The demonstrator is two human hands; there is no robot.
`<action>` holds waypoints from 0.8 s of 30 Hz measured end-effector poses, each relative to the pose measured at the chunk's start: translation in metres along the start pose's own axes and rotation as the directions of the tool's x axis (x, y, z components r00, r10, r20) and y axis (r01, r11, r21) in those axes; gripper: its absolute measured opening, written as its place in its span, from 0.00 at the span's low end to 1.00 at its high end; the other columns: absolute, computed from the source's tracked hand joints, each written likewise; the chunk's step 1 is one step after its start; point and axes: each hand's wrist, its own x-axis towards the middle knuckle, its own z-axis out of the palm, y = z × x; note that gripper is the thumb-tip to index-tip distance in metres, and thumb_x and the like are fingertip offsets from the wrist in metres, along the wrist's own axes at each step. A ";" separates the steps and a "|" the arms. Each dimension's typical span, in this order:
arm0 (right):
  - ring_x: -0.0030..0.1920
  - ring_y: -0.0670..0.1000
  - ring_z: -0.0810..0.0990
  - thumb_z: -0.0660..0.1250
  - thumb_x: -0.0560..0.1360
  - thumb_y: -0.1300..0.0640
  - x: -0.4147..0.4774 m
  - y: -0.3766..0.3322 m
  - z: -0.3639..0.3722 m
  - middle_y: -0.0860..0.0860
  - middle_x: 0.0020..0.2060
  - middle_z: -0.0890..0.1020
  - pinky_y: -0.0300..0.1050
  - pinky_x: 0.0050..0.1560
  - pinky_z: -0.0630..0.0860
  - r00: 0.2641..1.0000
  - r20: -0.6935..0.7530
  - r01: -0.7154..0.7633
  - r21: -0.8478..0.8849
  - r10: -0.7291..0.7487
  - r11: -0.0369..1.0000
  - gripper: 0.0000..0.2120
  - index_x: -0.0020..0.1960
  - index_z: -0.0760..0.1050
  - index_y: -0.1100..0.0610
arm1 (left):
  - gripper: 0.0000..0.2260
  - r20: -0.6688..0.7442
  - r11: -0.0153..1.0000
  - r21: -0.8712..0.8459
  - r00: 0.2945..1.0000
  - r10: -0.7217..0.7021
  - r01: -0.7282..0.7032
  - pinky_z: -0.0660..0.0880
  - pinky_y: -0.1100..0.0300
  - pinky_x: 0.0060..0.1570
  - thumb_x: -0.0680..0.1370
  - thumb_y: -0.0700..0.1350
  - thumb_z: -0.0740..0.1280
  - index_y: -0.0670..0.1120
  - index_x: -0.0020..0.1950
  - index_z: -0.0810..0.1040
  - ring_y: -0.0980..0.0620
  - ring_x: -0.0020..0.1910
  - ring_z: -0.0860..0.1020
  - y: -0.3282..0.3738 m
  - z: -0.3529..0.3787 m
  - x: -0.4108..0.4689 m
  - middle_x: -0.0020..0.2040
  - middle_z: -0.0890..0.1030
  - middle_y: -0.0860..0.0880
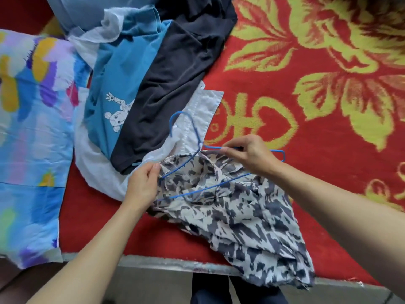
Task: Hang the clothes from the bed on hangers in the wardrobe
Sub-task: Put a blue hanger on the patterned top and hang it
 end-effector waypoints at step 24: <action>0.27 0.48 0.65 0.65 0.72 0.41 0.018 -0.018 -0.056 0.60 0.26 0.74 0.44 0.27 0.61 0.989 0.100 0.127 -0.210 -0.108 0.969 0.19 0.46 0.84 0.55 | 0.09 -0.222 0.938 -0.009 0.914 -0.339 0.345 0.67 0.59 0.45 0.78 0.41 0.64 0.39 0.49 0.82 0.41 0.50 0.78 -0.047 -0.020 0.019 0.45 0.82 0.41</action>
